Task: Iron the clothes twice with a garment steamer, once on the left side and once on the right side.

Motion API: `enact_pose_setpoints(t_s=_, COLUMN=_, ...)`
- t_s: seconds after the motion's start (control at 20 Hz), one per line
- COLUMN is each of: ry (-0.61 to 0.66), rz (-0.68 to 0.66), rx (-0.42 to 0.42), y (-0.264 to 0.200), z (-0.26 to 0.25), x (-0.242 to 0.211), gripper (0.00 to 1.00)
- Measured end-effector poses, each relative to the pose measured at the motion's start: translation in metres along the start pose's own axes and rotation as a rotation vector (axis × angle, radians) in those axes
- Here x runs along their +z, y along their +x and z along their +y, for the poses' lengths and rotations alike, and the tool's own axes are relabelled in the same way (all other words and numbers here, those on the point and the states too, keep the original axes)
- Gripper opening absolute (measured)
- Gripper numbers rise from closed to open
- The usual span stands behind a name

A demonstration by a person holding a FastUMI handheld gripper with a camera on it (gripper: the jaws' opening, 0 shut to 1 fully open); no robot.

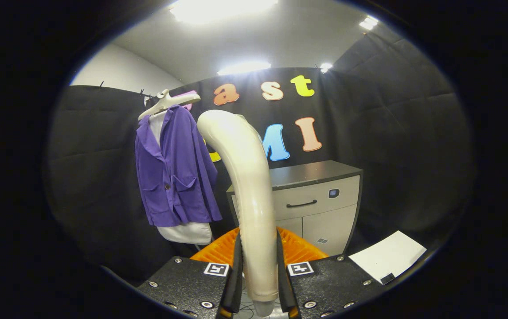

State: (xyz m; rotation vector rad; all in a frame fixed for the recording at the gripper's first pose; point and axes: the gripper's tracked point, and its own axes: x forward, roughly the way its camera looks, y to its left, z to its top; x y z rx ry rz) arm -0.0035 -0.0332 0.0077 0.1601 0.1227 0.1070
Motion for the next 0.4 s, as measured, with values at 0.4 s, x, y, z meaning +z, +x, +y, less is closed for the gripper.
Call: enact_pose_setpoints(t_s=0.4, ry=-0.016, rz=0.005, rx=0.03, y=0.004, z=0.021, x=-0.007, gripper=0.33)
